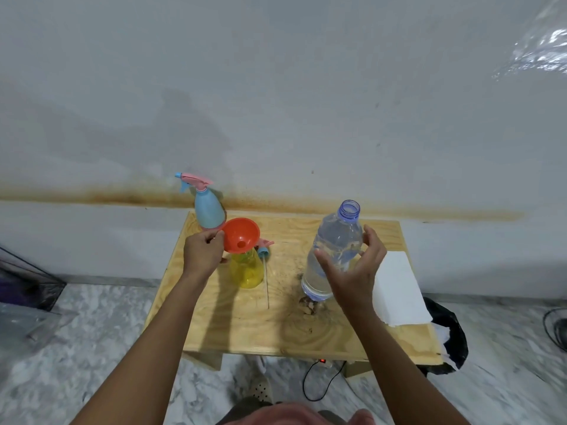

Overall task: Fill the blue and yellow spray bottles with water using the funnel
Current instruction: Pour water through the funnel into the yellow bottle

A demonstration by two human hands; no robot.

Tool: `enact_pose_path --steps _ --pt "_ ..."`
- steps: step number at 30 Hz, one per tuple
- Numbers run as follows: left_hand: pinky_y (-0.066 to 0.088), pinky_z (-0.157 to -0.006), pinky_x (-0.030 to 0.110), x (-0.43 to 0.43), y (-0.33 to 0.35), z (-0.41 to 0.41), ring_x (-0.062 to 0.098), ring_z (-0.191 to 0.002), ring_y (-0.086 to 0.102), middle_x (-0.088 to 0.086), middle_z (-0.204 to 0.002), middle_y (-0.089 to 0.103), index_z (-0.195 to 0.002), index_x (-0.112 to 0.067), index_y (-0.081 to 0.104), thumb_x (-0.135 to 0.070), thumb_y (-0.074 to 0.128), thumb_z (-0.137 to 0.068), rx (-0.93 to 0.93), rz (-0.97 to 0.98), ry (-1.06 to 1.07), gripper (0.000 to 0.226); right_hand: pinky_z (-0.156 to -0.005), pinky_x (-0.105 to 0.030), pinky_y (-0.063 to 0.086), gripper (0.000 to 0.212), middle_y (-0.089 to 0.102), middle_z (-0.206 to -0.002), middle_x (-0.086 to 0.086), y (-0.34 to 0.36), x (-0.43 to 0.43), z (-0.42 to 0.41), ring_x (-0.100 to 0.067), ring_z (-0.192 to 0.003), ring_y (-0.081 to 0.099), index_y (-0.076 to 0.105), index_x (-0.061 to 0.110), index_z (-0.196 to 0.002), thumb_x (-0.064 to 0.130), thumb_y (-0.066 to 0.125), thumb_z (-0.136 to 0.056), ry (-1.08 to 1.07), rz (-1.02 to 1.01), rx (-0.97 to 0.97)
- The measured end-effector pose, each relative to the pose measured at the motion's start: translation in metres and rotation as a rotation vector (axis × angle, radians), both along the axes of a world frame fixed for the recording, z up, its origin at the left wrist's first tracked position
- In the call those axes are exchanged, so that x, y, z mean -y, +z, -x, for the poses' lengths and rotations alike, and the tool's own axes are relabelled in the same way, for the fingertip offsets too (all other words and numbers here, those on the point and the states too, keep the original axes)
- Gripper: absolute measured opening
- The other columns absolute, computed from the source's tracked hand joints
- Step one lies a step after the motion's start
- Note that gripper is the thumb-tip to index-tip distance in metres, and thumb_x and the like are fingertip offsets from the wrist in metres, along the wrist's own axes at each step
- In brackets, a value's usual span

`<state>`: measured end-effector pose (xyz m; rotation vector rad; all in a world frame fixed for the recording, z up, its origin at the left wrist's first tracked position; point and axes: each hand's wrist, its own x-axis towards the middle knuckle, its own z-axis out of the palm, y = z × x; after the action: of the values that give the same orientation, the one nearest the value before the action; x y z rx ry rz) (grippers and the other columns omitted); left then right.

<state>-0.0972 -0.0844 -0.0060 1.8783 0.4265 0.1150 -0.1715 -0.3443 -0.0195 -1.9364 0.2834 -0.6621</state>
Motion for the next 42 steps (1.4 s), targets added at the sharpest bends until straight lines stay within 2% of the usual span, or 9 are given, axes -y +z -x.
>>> enact_pose_path --steps 6,10,16,21,23,28,33,38,42 --pt "0.058 -0.047 0.022 0.004 -0.001 0.001 0.014 -0.065 0.056 0.007 -0.09 0.066 -0.111 -0.002 0.072 -0.014 0.057 -0.099 0.007 -0.007 0.03 0.023 -0.104 -0.049 0.049 0.094 0.052 -0.14 0.003 -0.006 0.018 -0.017 -0.016 -0.131 0.051 0.039 0.03 -0.143 0.051 0.087 -0.065 0.256 -0.231 -0.03" --pt "0.058 -0.047 0.022 0.005 0.0 0.003 0.012 -0.062 0.054 0.006 -0.079 0.064 -0.111 -0.003 0.072 -0.012 0.057 -0.099 0.009 0.008 0.027 0.022 -0.105 -0.033 0.048 0.093 0.052 -0.139 0.003 -0.001 0.019 -0.021 -0.011 -0.13 0.051 0.039 0.026 -0.144 0.045 0.084 -0.065 0.322 -0.219 0.005" --pt "0.056 -0.046 0.021 0.006 0.001 0.004 0.011 -0.06 0.054 0.003 -0.074 0.062 -0.113 -0.003 0.071 -0.012 0.058 -0.099 -0.002 0.032 0.027 0.022 -0.101 -0.032 0.051 0.08 0.057 -0.13 -0.003 -0.004 0.015 -0.028 -0.015 -0.123 0.056 0.046 0.014 -0.136 0.038 0.082 -0.069 0.279 -0.197 0.075" --pt "0.056 -0.047 0.02 0.006 0.002 0.004 0.01 -0.06 0.055 0.0 -0.077 0.065 -0.114 -0.002 0.071 -0.013 0.059 -0.098 -0.014 0.045 0.019 0.023 -0.096 -0.016 0.048 0.077 0.055 -0.126 0.015 0.001 0.009 -0.03 0.004 -0.118 0.053 0.046 0.019 -0.134 0.045 0.079 -0.07 0.264 -0.154 0.095" --pt "0.056 -0.047 0.02 0.005 0.003 0.004 0.01 -0.06 0.057 -0.002 -0.078 0.065 -0.113 -0.003 0.072 -0.014 0.06 -0.098 -0.021 0.057 0.023 0.022 -0.096 -0.017 0.048 0.077 0.055 -0.126 0.017 0.005 0.007 -0.033 0.005 -0.118 0.054 0.047 0.018 -0.134 0.049 0.077 -0.07 0.284 -0.126 0.094" --pt "0.055 -0.049 0.02 0.003 0.003 0.004 0.007 -0.053 0.055 -0.002 -0.071 0.064 -0.11 -0.005 0.073 -0.015 0.061 -0.097 -0.033 0.085 0.013 0.02 -0.095 -0.037 0.055 0.071 0.063 -0.126 0.003 0.026 0.004 -0.044 -0.013 -0.116 0.063 0.05 0.031 -0.133 0.045 0.08 -0.07 0.473 -0.112 0.011" --pt "0.055 -0.051 0.021 -0.001 0.002 0.005 0.009 -0.06 0.059 -0.004 -0.081 0.068 -0.113 -0.006 0.073 -0.017 0.062 -0.097 -0.04 0.106 0.009 0.022 -0.085 -0.021 0.054 0.065 0.068 -0.114 0.015 0.045 -0.007 -0.048 -0.008 -0.105 0.068 0.053 0.035 -0.128 0.039 0.081 -0.069 0.646 -0.12 -0.075" --pt "0.056 -0.056 0.027 -0.004 0.001 0.005 0.0 -0.041 0.056 -0.003 -0.078 0.069 -0.115 -0.008 0.072 -0.016 0.062 -0.097 -0.036 0.126 0.005 0.022 -0.084 -0.022 0.056 0.063 0.07 -0.113 0.012 0.042 -0.012 -0.052 -0.007 -0.102 0.069 0.055 0.037 -0.128 0.041 0.081 -0.071 0.727 -0.074 -0.196" --pt "0.058 -0.057 0.028 -0.006 0.001 0.003 0.001 -0.042 0.056 -0.001 -0.08 0.069 -0.117 -0.009 0.072 -0.016 0.062 -0.097 -0.032 0.159 -0.013 0.023 -0.084 -0.025 0.057 0.062 0.071 -0.112 0.013 0.035 -0.015 -0.052 -0.006 -0.1 0.07 0.056 0.036 -0.128 0.041 0.083 -0.072 0.782 -0.043 -0.301"
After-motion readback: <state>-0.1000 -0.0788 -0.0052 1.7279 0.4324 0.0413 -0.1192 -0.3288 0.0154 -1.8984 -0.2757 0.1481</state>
